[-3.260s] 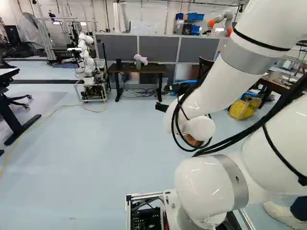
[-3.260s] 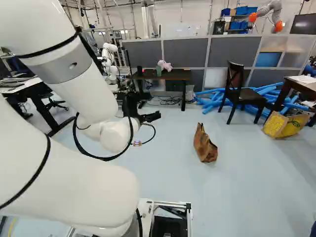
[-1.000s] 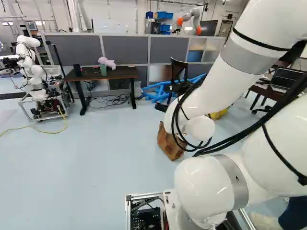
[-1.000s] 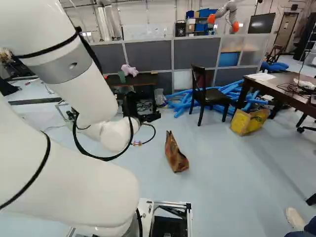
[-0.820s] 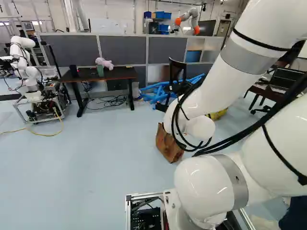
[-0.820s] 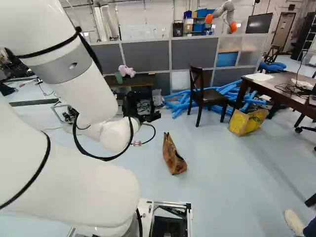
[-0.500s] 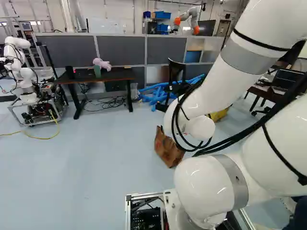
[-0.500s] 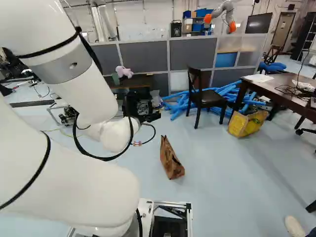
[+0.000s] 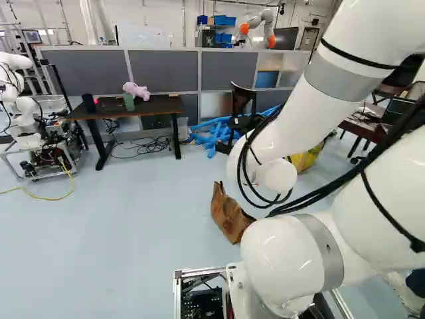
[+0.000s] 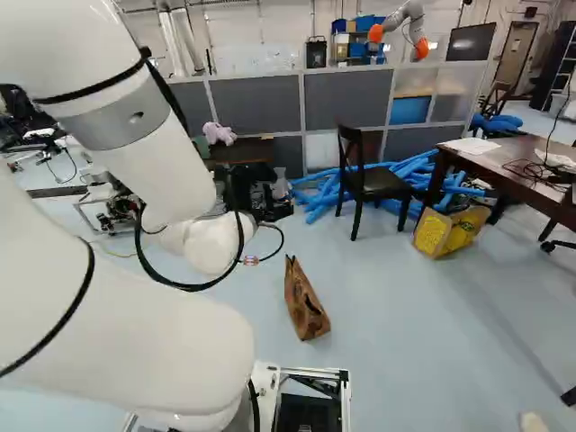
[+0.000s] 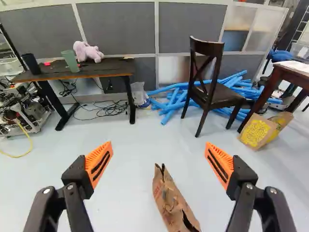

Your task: Pick up the bag on the ground and place it on the table

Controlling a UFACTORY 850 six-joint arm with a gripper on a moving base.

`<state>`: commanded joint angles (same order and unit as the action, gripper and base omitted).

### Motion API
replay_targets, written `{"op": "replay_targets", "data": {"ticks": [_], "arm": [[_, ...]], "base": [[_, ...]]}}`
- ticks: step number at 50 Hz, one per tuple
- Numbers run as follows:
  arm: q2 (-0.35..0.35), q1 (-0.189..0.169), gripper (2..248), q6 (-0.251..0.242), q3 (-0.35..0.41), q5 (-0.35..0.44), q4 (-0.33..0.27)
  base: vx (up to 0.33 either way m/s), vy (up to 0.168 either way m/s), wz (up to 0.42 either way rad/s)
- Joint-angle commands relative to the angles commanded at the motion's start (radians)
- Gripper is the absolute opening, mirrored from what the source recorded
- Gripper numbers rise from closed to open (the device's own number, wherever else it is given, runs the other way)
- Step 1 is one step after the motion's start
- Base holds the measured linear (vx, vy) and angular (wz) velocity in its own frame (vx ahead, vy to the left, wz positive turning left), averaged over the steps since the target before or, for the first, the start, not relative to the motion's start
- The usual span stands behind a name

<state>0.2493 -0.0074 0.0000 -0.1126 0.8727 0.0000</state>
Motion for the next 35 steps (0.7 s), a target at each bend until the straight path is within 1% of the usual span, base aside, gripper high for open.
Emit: {"op": "replay_targets", "data": {"ticks": [17, 30, 35], "arm": [[-0.063, -0.014, 247, 0.0, -0.055, -0.001, 0.0], [-0.13, -0.027, 247, 0.0, -0.117, -0.022, 0.0], [-0.165, -0.033, 247, 0.0, -0.144, -0.033, 0.0]], "base": [[-0.001, 0.0, -0.002], [0.0, 0.0, 0.0], [0.0, 0.0, 0.0]]}}
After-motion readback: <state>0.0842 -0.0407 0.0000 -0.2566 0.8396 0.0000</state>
